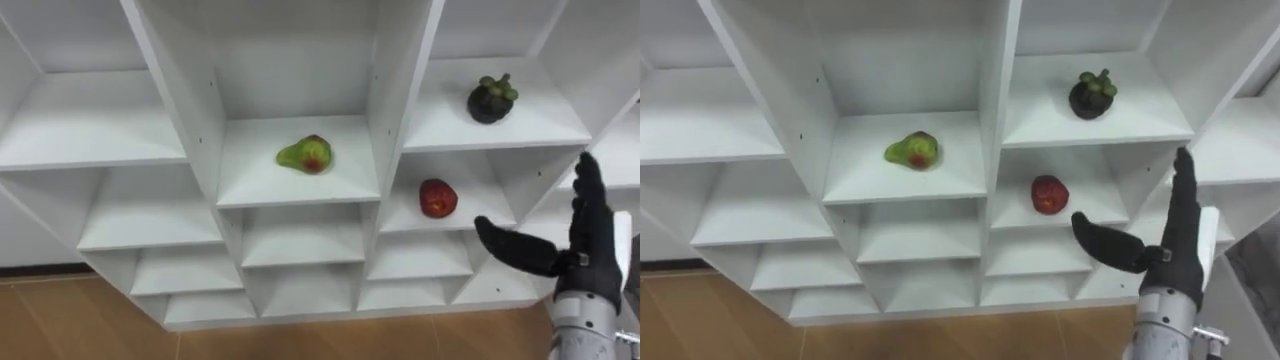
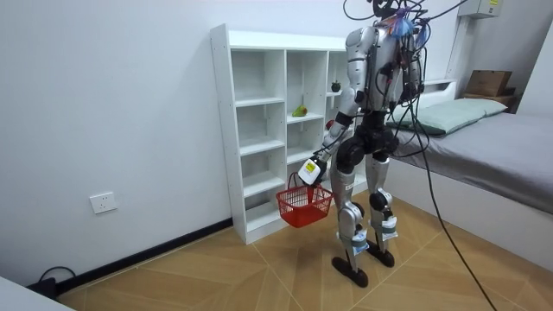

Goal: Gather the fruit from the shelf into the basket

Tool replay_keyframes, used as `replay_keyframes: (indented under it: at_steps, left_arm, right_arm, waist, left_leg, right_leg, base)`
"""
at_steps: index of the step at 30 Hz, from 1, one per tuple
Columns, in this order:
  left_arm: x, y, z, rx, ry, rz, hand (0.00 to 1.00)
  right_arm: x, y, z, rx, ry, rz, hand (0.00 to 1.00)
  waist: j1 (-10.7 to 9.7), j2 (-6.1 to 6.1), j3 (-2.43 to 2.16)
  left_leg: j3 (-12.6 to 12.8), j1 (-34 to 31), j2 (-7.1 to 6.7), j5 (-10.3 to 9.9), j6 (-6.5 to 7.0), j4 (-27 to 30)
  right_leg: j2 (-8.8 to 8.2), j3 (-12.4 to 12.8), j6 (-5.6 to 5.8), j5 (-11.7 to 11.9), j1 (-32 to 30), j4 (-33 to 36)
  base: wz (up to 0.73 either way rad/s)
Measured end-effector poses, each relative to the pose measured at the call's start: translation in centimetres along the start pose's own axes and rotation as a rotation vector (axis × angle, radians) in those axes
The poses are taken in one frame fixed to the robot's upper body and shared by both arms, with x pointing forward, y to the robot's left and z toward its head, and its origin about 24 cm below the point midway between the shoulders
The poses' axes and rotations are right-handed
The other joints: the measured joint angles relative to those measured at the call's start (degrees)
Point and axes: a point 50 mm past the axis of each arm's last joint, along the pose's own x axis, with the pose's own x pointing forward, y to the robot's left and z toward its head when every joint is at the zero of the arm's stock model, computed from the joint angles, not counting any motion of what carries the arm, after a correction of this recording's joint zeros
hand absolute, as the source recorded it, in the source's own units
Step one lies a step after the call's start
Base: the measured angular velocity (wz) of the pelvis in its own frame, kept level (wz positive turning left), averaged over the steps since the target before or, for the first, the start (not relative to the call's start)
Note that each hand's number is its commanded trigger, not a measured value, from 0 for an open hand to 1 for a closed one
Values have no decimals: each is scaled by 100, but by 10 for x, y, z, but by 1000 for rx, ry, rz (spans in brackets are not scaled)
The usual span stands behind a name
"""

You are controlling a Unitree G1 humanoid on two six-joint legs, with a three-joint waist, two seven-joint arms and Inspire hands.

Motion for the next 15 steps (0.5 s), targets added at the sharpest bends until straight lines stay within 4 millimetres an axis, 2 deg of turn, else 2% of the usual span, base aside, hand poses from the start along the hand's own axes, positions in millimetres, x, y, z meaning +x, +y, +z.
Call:
replay_keyframes:
  at_steps: [2,5,8,15]
  left_arm:
    - [0,1,-2,8,2,-1,100]
    - [0,1,-1,28,-6,-15,100]
    - [1,1,0,30,-7,-18,100]
    - [0,2,-4,36,13,-16,100]
  right_arm:
    - [1,0,17,-4,-83,-9,0]
    - [2,-1,32,24,-150,-23,0]
    - [2,-2,35,29,-165,-33,0]
    - [5,7,41,24,-201,-16,0]
  waist:
    - [-44,-14,-10]
    - [-46,-11,-34]
    - [-19,-15,-55]
    - [-1,-24,-51]
  left_leg:
    - [46,-8,25,-1,-1,-11]
    - [48,-67,43,-1,-3,-8]
    - [50,-85,46,0,-3,10]
    - [71,-114,50,0,-3,18]
  right_leg:
    - [24,32,-13,16,-15,8]
    - [41,34,-28,44,-79,20]
    - [43,32,-27,55,-89,21]
    - [44,3,-26,57,-148,79]
  base:
    - [-9]
    - [-2]
    - [0]
    - [-2]
